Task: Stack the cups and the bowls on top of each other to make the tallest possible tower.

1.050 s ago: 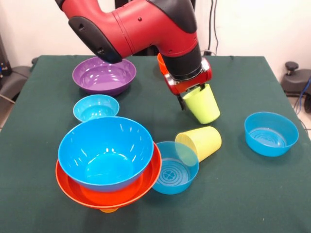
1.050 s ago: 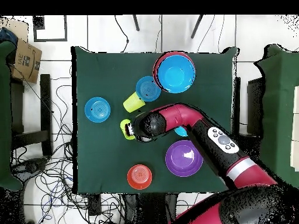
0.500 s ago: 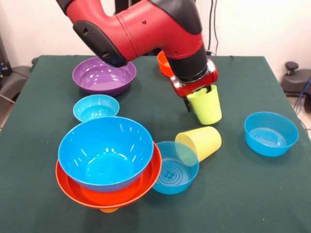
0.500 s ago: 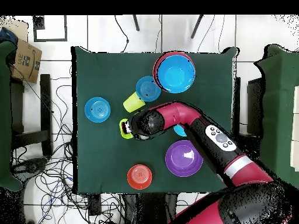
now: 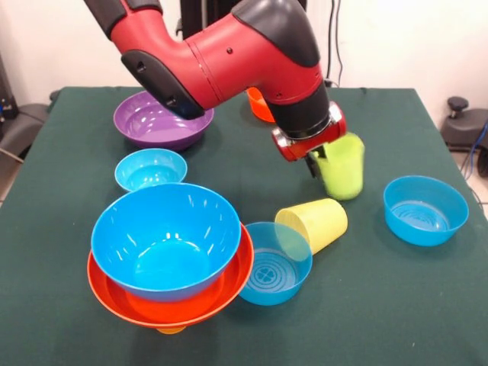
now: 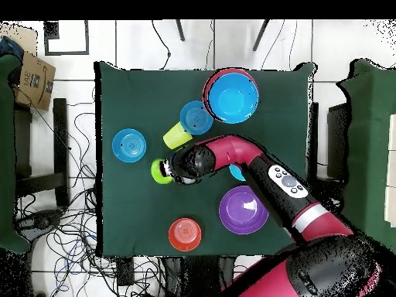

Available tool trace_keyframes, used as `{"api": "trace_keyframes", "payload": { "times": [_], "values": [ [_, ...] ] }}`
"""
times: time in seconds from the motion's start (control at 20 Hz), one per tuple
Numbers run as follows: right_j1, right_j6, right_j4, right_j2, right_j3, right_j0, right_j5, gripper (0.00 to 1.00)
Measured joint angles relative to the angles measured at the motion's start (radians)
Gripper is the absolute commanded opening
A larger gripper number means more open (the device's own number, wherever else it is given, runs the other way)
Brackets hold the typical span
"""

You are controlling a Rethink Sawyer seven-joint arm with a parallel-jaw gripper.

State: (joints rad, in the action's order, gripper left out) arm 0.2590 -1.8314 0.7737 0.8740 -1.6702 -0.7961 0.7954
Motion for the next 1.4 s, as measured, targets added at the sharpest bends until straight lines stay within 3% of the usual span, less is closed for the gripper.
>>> {"api": "trace_keyframes", "payload": {
  "times": [0.75, 1.05, 1.4],
  "values": [
    [0.003, 0.000, -0.004, 0.001, 0.038, 0.035, 0.017, 0.00],
    [0.039, 0.000, -0.027, 0.000, 0.038, 0.034, 0.107, 0.00],
    [0.121, 0.000, -0.106, 0.011, 0.038, 0.027, 0.301, 0.00]
  ]
}}
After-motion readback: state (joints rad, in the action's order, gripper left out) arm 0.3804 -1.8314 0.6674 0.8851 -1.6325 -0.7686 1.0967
